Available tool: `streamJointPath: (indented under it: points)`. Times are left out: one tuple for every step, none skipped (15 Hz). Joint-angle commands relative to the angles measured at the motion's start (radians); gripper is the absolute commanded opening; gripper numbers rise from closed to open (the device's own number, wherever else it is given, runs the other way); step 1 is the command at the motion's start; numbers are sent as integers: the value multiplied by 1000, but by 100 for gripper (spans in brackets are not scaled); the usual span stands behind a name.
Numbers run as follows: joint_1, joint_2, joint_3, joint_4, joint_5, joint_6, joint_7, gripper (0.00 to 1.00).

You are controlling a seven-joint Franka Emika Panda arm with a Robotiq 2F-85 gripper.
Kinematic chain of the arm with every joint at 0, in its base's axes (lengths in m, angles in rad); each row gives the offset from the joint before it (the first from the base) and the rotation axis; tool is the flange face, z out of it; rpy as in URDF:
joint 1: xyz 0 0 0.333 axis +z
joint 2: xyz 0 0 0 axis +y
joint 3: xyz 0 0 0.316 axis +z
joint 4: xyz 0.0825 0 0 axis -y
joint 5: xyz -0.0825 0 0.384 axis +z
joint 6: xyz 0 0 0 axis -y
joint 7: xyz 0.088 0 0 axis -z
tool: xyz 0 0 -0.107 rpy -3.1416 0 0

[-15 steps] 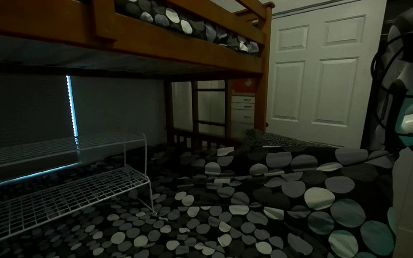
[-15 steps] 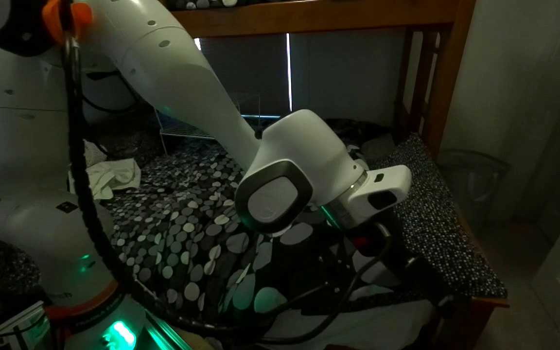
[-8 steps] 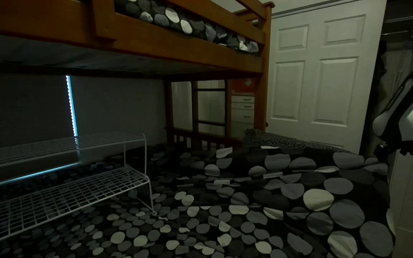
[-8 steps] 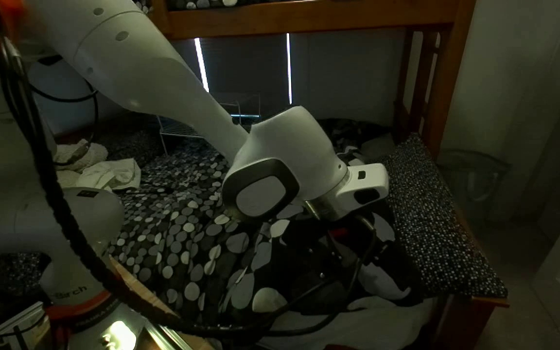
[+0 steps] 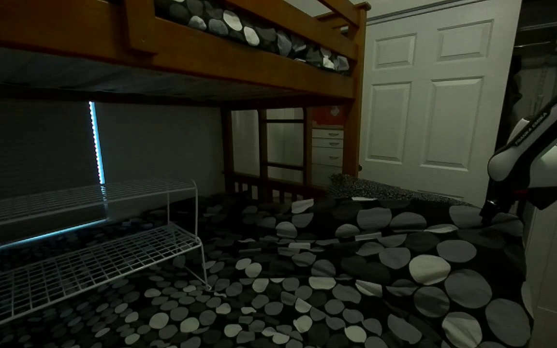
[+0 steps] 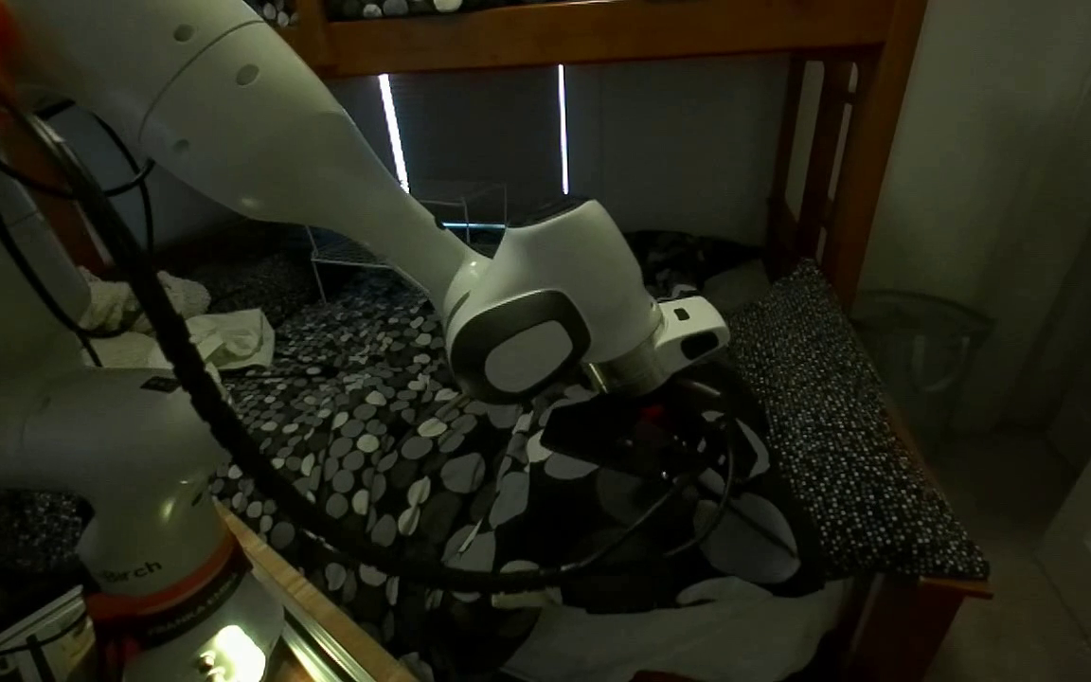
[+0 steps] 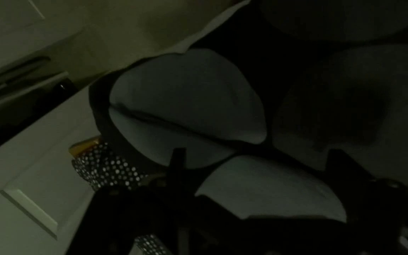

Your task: Cover the non covered parts of the bed with the blanket

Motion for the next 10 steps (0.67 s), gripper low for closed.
streamJointPath:
  points:
    - [-214, -99, 221, -41, -81, 19, -70, 100]
    - [-261, -128, 278, -56, -85, 35, -62, 100]
    - [-318, -158, 346, -66, -78, 18, -69, 100]
    - [-378, -198, 419, -81, -80, -2, -73, 100]
    - [-435, -249, 491, -103, -80, -25, -73, 100]
    - [-473, -291, 550, -123, -65, -51, -81, 100]
    - [-515, -331, 610, -144, -59, -80, -84, 100]
    - [-526, -383, 647, -174, -37, -90, -112, 100]
    - [-531, -434, 676, -204, -15, -93, -150, 100]
    - [-545, -483, 712, -230, -8, -105, -174, 100]
